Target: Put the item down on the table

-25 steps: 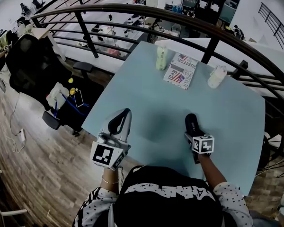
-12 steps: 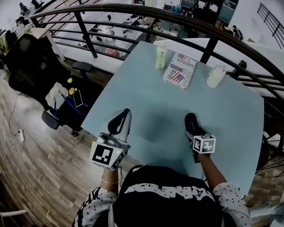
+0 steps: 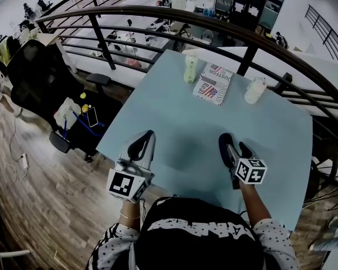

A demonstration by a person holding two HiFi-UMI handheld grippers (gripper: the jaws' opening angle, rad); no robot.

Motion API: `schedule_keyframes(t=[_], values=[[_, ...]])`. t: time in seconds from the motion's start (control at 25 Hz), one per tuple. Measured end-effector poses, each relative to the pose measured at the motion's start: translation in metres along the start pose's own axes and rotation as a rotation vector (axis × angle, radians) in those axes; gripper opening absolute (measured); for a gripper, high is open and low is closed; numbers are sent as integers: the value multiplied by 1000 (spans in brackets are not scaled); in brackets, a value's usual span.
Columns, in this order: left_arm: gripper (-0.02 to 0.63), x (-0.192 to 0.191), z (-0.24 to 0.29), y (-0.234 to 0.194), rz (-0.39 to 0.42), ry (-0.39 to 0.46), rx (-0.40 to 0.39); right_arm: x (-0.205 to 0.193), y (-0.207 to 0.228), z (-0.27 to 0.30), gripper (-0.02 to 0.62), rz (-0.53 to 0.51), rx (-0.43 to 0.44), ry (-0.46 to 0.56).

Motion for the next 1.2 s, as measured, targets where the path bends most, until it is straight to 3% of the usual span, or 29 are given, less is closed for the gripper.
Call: schedule_keyframes(t=[0.08, 0.4, 0.76, 1.2], values=[[0, 0, -2, 1, 0, 10, -3, 7, -6, -8, 173, 12, 31, 56], [0, -2, -8, 9, -24, -15, -25, 23, -26, -30, 3, 34, 111, 186], [0, -5, -9, 13, -19, -39, -25, 40, -39, -55, -2, 64, 163, 294], [0, -7, -8, 13, -14, -17, -37, 48, -50, -58, -2, 38, 186, 288]])
Point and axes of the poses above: the fingertips, and each gripper's own axes: z forward along the fingers, y to its right, x out of its top, the point moved 9 cm from there along -z, backward along the fingers, and after that the axes turned 13 degrees about z, right-handed, at the moved point
